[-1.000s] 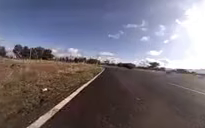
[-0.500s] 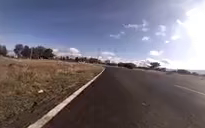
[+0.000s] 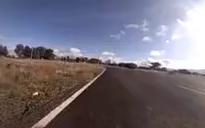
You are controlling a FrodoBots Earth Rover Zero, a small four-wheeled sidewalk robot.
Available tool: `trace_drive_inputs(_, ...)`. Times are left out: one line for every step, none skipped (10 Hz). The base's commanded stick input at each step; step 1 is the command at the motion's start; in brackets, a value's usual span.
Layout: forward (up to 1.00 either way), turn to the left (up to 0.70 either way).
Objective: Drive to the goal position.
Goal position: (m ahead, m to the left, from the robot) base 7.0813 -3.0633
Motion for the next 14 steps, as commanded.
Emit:
trace_drive_inputs(0.45, -0.27)
trace_drive_inputs(0.45, -0.27)
trace_drive_inputs(0.45, -0.2)
trace_drive_inputs(0.45, -0.07)
trace_drive_inputs(0.45, 0.0)
trace_drive_inputs(0.45, 0.0)
trace_drive_inputs(0.45, 0.0)
trace_drive_inputs(0.45, 0.0)
trace_drive_inputs(0.45, 0.0)
trace_drive_inputs(0.45, 0.0)
trace_drive_inputs(0.45, 0.0)
trace_drive_inputs(0.45, 0.0)
trace_drive_inputs(0.45, 0.0)
trace_drive_inputs(0.45, 0.0)
